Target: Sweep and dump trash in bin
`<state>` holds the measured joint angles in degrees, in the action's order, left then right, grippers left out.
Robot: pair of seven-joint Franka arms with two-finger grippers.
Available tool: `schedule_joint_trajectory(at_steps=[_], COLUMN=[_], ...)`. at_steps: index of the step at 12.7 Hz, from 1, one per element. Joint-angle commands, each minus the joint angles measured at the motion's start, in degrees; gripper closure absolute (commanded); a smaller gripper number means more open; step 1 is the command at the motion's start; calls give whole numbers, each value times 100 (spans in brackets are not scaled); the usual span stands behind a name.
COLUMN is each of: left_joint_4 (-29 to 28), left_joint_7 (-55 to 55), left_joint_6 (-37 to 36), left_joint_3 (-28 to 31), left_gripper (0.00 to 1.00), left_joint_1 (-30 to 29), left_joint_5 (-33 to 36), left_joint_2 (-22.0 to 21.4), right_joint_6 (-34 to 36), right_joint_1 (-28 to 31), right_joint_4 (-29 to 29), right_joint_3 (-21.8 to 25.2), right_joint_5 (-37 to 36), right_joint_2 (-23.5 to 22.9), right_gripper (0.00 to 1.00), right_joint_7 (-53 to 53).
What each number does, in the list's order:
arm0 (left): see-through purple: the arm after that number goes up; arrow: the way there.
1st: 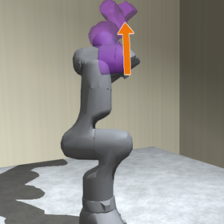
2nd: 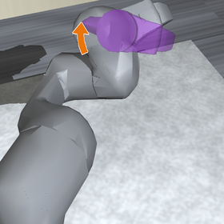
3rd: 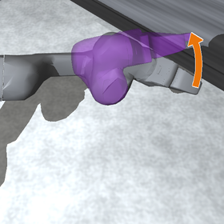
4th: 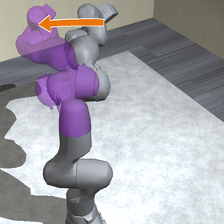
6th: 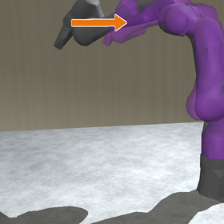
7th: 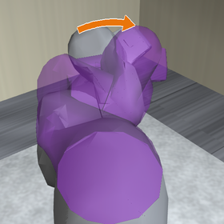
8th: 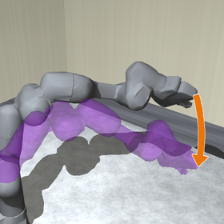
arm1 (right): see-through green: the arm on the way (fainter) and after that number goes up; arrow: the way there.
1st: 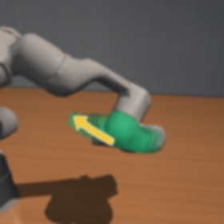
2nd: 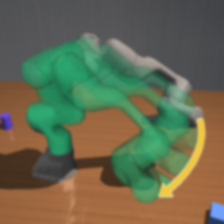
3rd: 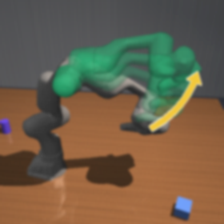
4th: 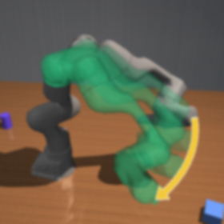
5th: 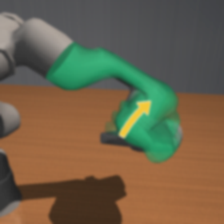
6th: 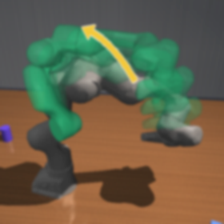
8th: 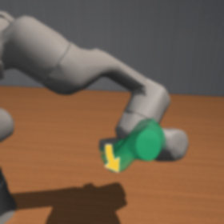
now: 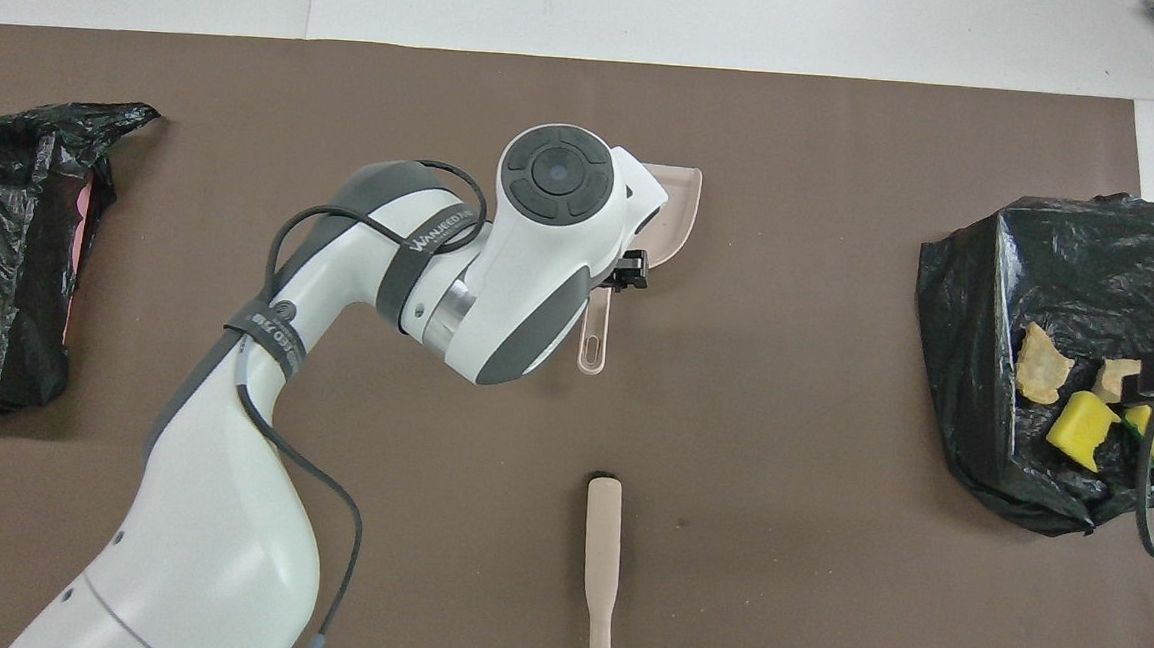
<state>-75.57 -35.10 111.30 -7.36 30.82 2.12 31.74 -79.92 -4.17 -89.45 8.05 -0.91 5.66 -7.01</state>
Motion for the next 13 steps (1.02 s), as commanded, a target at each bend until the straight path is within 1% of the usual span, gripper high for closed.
schedule_joint_trajectory(at_steps=[1,3,4,7,11,12,13], left_joint_4=[-1115,-1537,-1653,-1592,-1531,-1418,-1181], left_joint_7=[369,1142,1406,2407,2735,2971,3087], left_joint_6=[-64,-152,-396,-1178,-2013,-2251,-2584], left_joint_3=[-3,-11,-3,24,76,77,77], left_gripper=[0,0,0,0,0,0,0], left_joint_1=[-609,-1084,-1261,-1806,-2167,-2281,-2438], left_joint_5=[-28,-37,-37,-80,-107,-168,-316], left_joint_2=[-1140,-1782,-2090,-2688,-3366,-3419,-3429], right_joint_6=[-67,-50,-41,-76,-58,-67,-67], right_joint_1=[30,30,30,38,30,38,39], right_joint_4=[-90,-99,-125,-257,-362,-363,-363], right_joint_3=[-31,-66,-66,-66,-66,-66,-66], right_joint_5=[29,29,29,29,29,29,29], right_joint_2=[94,102,120,199,278,278,278], right_gripper=[0,0,0,0,0,0,0], right_joint_7=[173,173,182,182,182,191,182])
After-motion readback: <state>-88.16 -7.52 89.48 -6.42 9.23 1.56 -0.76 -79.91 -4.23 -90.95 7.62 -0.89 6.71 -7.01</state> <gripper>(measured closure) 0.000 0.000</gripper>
